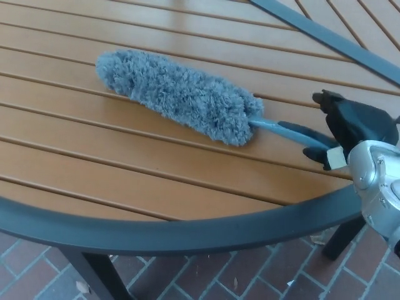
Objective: The robot walks towards a desk kept outside and uses its right hand to up pick up the grey duster kept on it and uses it to clean the table by swiping it twice
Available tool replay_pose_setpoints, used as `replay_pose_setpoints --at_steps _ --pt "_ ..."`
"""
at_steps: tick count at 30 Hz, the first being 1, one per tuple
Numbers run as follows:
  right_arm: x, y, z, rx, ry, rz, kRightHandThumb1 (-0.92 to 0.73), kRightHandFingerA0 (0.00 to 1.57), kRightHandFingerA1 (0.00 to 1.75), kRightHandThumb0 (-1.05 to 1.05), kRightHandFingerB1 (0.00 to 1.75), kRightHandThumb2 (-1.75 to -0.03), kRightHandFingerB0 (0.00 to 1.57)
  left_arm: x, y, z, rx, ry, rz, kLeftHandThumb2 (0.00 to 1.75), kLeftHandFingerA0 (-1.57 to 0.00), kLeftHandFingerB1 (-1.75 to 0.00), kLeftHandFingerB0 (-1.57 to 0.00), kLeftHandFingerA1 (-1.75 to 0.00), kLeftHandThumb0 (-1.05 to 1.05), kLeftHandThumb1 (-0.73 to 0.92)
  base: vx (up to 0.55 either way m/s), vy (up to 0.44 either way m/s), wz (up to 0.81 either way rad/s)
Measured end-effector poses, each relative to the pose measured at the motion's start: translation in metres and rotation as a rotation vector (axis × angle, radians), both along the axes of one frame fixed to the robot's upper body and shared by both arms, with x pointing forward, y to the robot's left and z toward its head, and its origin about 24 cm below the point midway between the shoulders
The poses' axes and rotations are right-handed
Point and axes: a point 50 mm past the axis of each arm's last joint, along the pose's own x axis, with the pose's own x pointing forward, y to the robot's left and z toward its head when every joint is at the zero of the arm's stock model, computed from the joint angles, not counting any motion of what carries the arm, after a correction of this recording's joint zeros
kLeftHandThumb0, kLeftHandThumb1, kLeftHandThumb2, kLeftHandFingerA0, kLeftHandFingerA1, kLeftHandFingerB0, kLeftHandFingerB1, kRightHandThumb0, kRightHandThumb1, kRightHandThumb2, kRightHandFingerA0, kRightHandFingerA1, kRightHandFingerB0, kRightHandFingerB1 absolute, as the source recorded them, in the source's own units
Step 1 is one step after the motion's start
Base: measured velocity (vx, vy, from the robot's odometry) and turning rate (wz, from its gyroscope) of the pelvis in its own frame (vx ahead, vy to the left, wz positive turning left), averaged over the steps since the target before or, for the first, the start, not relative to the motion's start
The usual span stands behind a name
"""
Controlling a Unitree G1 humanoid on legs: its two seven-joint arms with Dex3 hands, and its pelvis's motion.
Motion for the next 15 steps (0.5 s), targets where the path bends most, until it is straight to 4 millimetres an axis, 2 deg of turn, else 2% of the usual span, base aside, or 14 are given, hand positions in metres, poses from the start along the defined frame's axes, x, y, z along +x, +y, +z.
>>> replay_pose_setpoints --at_steps 1,2,3,4,5,6,10,11,14,15 --pt "0.0 0.001 0.002 -0.01 0.001 0.012 -0.52 0.0 0.0 -0.94 0.0 -0.73 0.0 0.0 0.0 0.0 0.0 0.0 -0.001 0.8 -0.31 -0.39 -0.17 -0.46 -0.73 0.42 0.0 0.0 0.0" --pt "0.001 0.003 0.006 -0.026 0.004 0.032 -0.51 0.0 0.0 -0.95 0.0 -0.74 0.0 0.0 0.0 0.0 0.0 -0.001 -0.002 0.58 -0.37 -0.3 -0.23 -0.37 -0.71 0.51 0.0 0.0 0.0" --pt "0.001 0.004 0.009 -0.034 0.007 0.044 -0.51 0.0 0.0 -0.95 0.0 -0.74 0.0 0.0 0.0 0.0 0.001 0.0 -0.002 0.58 -0.37 -0.3 -0.23 -0.37 -0.71 0.51 0.0 0.0 0.0" --pt "0.002 0.006 0.015 -0.04 0.007 0.062 -0.47 0.0 0.0 -0.97 0.0 -0.77 0.0 0.0 0.0 0.0 0.001 0.001 -0.003 0.8 -0.3 -0.4 -0.19 -0.46 -0.74 0.42 0.0 0.0 0.0" --pt "0.003 0.006 0.018 -0.042 0.006 0.069 -0.47 0.0 0.0 -0.97 0.0 -0.77 0.0 0.0 0.0 0.0 0.001 0.001 -0.004 0.8 -0.3 -0.4 -0.19 -0.46 -0.74 0.42 0.0 0.0 0.0" --pt "0.003 0.006 0.024 -0.046 0.004 0.081 -0.58 0.0 0.0 -0.94 0.0 -0.59 0.0 0.0 0.0 0.0 0.001 0.001 -0.005 0.8 -0.29 -0.4 -0.17 -0.46 -0.73 0.42 0.0 0.0 0.0" --pt "0.002 0.004 0.036 -0.06 0.004 0.103 -0.58 0.0 0.0 -0.94 0.0 -0.59 0.0 0.0 0.0 0.0 0.002 0.001 -0.004 0.8 -0.29 -0.4 -0.17 -0.46 -0.73 0.42 0.0 0.0 0.0" --pt "0.002 0.004 0.038 -0.063 0.007 0.106 -0.53 0.0 0.0 -0.99 0.0 -0.76 0.0 0.0 0.0 0.0 0.002 0.001 -0.004 0.8 -0.29 -0.4 -0.19 -0.45 -0.75 0.43 0.0 0.0 0.0" --pt "-0.001 0.0 0.049 -0.076 0.022 0.122 -0.53 0.0 0.0 -0.99 0.0 -0.76 0.0 0.001 0.0 0.0 0.002 0.0 -0.005 0.8 -0.29 -0.4 -0.19 -0.45 -0.75 0.43 0.0 0.0 0.0" --pt "-0.002 -0.002 0.052 -0.079 0.02 0.127 -0.68 0.0 0.0 -1.05 0.0 -0.62 0.0 0.001 0.0 0.0 0.002 -0.001 -0.005 0.8 -0.27 -0.4 -0.19 -0.45 -0.75 0.42 0.0 0.0 0.0"
